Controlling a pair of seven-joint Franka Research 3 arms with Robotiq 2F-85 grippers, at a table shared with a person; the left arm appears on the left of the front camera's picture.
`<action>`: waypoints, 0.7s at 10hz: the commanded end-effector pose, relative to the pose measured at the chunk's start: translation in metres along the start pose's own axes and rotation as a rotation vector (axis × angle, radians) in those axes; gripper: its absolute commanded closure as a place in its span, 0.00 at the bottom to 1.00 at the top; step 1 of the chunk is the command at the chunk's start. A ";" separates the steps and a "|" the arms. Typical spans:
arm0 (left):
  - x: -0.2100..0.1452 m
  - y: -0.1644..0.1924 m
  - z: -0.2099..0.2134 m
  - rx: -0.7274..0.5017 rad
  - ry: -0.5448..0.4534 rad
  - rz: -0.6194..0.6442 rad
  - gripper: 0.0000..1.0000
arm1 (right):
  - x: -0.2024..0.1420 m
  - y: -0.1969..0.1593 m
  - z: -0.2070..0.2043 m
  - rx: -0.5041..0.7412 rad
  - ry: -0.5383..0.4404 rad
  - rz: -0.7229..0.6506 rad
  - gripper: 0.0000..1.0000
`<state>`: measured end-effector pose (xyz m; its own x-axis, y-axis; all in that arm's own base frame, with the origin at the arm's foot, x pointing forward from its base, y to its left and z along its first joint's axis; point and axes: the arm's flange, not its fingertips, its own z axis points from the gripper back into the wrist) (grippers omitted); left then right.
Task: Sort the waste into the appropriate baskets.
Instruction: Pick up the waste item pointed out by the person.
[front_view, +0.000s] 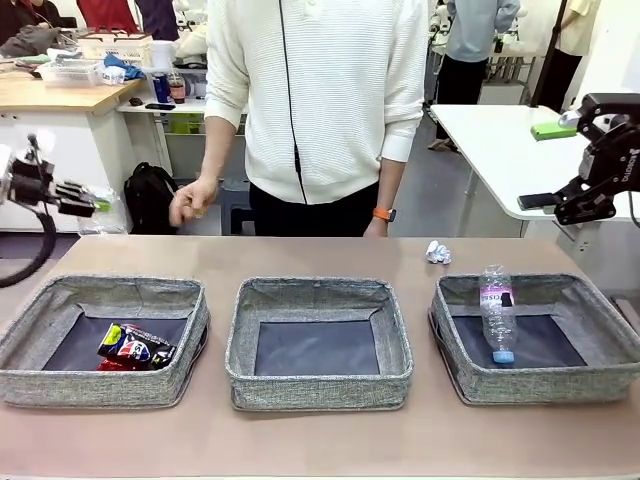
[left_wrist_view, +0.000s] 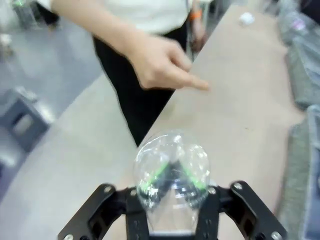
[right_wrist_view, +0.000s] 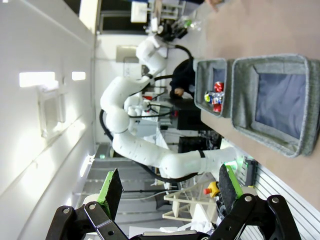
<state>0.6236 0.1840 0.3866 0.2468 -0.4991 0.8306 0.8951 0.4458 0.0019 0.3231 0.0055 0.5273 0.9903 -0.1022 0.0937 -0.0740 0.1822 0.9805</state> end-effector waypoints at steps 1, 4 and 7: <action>0.061 -0.057 0.046 -0.032 0.253 0.133 0.93 | 0.001 0.002 0.000 0.021 -0.001 0.002 0.00; 0.125 -0.106 0.071 -0.103 0.487 0.183 0.93 | 0.001 0.002 0.000 0.021 -0.001 0.002 0.00; 0.133 -0.115 0.084 -0.064 0.489 0.181 0.93 | 0.001 0.002 0.000 0.021 -0.001 0.002 0.00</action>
<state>0.5246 0.1134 0.5373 0.5195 -0.7358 0.4345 0.8501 0.4964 -0.1758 0.3230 0.0053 0.5274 0.9903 -0.1023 0.0939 -0.0741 0.1822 0.9805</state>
